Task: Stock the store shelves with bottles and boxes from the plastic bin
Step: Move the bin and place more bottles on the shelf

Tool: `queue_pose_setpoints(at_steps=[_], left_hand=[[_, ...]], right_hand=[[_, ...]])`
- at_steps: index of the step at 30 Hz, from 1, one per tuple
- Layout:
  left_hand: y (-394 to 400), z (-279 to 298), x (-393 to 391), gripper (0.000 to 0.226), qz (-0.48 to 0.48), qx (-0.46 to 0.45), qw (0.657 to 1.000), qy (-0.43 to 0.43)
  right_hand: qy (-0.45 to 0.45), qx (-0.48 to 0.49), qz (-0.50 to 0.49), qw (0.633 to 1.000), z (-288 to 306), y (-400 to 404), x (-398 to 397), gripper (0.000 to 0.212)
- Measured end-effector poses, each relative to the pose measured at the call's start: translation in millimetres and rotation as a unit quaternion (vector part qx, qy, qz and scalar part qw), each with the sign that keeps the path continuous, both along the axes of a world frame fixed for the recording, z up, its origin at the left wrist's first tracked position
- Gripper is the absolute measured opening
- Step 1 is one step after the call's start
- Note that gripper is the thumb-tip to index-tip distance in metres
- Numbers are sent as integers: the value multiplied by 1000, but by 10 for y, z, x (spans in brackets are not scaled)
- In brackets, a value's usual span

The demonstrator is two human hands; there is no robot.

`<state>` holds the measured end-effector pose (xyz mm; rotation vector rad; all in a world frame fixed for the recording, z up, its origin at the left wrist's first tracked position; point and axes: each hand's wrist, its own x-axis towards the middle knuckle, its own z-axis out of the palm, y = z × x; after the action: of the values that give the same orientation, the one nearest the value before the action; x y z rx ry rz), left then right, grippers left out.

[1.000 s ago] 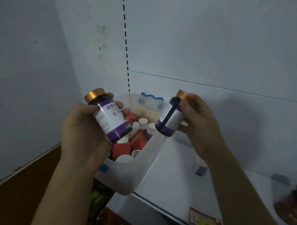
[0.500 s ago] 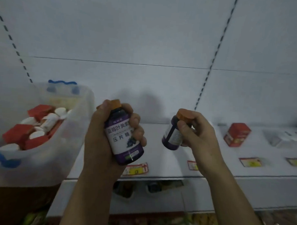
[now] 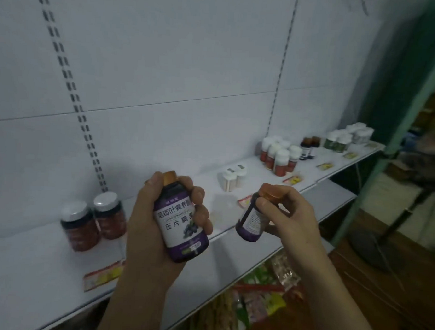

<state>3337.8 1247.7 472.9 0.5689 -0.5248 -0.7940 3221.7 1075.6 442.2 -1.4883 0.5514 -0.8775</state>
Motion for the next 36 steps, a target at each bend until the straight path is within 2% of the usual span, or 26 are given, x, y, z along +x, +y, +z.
queue_pose_setpoints(at_steps=[9,17,23,29,36], left_hand=[[-1945,-108,-778,52,-132,4,991,6],[-3366,-180,-981,48,-206,1,978,-1],[-4391,-351,-789,48,-216,-12,976,-2],[-5380,-294,-345,49,-171,-26,985,-1],[-6112,-235,-6,44,-158,-34,987,-6]], right_hand=[[23,-18,-89,996,-102,-1723,-969,17],[31,-20,-170,985,-231,-2896,-1413,20],[74,-43,-154,984,-367,-3841,-1266,22],[108,-57,-111,986,-332,-4825,-845,22],[111,-43,-80,990,-321,-5734,-446,16]])
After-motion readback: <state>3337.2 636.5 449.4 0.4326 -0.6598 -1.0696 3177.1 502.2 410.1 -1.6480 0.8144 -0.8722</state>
